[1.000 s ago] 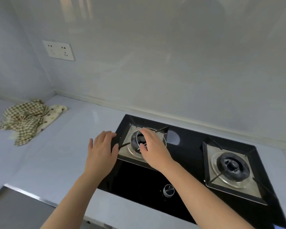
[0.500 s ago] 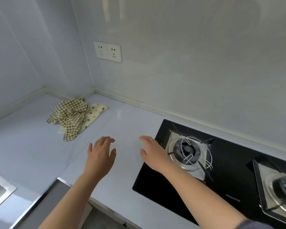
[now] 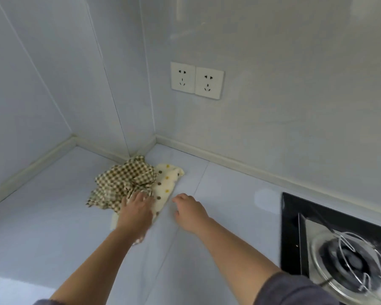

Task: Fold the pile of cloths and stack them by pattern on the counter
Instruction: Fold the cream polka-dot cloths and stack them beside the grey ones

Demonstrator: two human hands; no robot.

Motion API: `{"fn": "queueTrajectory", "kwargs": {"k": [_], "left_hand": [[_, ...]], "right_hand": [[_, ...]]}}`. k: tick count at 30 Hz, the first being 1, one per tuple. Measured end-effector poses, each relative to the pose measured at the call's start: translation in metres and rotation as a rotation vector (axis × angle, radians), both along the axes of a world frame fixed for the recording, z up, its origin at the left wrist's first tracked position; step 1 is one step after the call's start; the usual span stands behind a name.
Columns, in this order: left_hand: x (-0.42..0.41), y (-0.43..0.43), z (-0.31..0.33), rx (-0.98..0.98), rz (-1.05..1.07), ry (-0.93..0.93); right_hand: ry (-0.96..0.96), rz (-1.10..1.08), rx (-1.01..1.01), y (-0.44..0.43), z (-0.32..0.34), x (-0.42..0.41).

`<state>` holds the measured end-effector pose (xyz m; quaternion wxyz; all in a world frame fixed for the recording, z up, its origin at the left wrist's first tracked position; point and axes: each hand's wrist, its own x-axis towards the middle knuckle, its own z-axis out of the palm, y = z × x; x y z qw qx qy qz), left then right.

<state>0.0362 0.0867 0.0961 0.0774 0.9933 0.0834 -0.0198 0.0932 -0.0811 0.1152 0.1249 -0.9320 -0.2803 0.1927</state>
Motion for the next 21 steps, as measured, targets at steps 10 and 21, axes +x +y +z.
{"fn": "queueTrajectory", "kwargs": {"k": [10,21], "left_hand": [[0.039,0.071,-0.048,0.199,-0.158,-0.006],[0.034,0.066,-0.043,0.069,-0.119,0.161]], "right_hand": [[-0.244,0.03,-0.205,0.058,-0.045,0.034],[-0.168,0.181,-0.084,0.063,-0.044,0.029]]}}
